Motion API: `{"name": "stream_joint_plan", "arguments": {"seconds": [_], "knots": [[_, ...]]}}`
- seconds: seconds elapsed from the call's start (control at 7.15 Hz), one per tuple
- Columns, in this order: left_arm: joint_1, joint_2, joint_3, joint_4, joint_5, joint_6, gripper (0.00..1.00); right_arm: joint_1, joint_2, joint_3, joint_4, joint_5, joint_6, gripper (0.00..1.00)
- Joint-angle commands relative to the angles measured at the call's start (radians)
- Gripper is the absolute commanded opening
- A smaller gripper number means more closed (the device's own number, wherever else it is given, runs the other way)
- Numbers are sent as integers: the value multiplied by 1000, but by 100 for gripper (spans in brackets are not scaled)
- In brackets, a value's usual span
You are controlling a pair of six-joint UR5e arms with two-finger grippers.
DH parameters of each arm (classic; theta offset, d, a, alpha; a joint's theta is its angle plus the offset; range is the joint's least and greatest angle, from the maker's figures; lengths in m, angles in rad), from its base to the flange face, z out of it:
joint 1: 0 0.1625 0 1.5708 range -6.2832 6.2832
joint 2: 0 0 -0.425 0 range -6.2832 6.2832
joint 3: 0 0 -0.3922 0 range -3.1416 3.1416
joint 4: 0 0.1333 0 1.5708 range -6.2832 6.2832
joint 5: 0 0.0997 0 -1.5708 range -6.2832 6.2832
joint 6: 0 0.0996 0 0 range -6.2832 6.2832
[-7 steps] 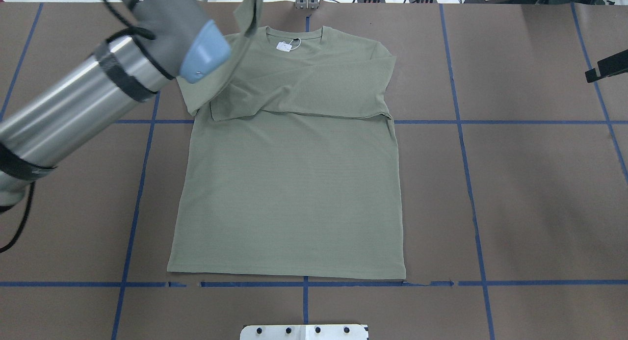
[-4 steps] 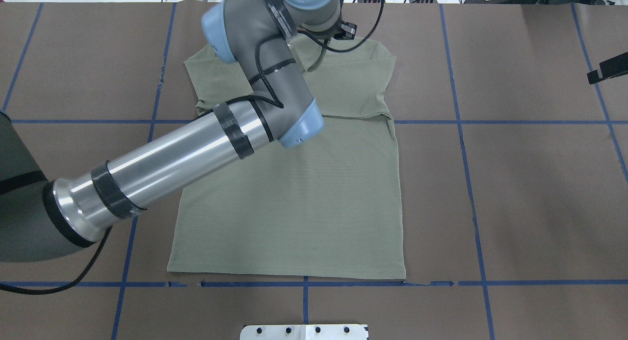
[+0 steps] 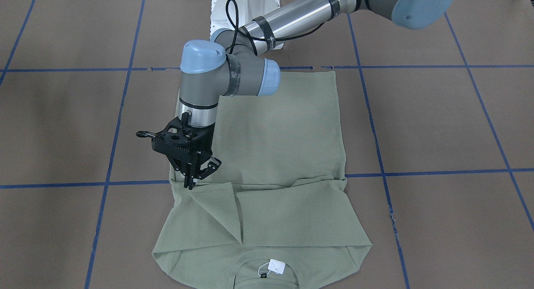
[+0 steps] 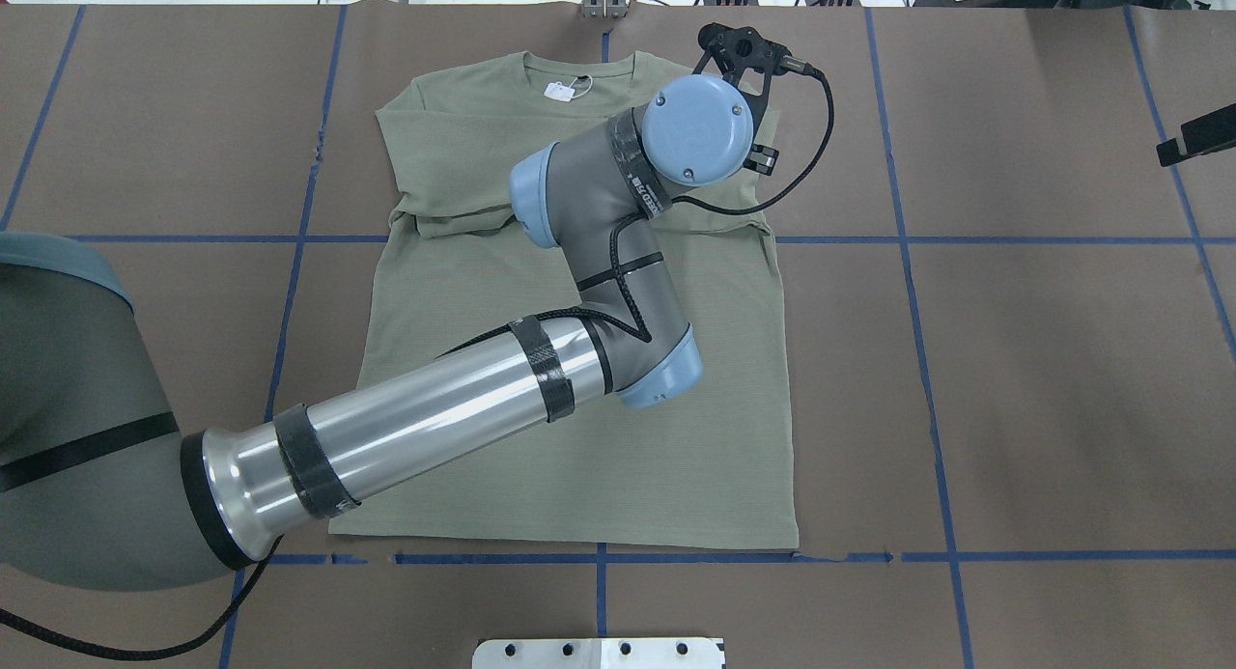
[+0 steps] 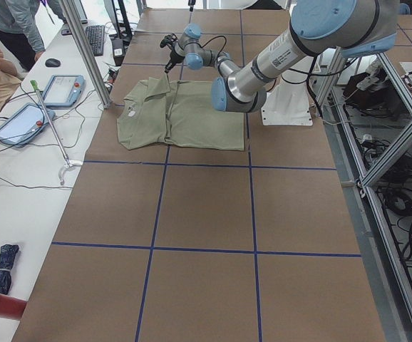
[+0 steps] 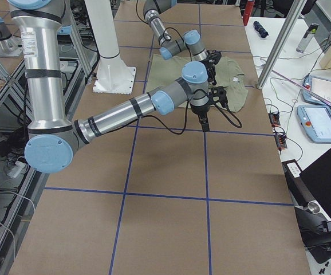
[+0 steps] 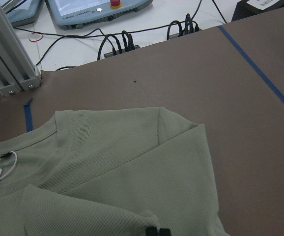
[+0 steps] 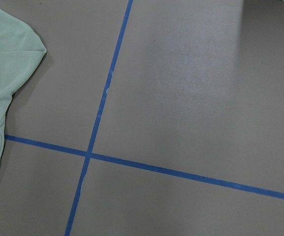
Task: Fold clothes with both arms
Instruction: 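Fold the held sleeve across the shirt body toward the collar with the left gripper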
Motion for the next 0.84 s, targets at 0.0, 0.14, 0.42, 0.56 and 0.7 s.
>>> {"name": "stream_joint_plan", "arguments": {"seconds": [0.0, 0.14, 0.42, 0.56, 0.7], "knots": [[21, 19, -34, -95, -5, -90, 100, -1, 4, 1, 2, -6, 0, 100], [1, 42, -108, 13, -78, -15, 100, -1, 18, 4, 3, -8, 2, 100], [-124, 185, -257, 102, -287, 116, 100, -67, 119, -55, 70, -9, 3, 100], [-173, 283, -350, 117, -344, 239, 100, -127, 244, -140, 68, -30, 30, 100], [-224, 365, -468, 231, -349, 244, 100, -243, 327, -182, 61, -173, 104, 100]]}}
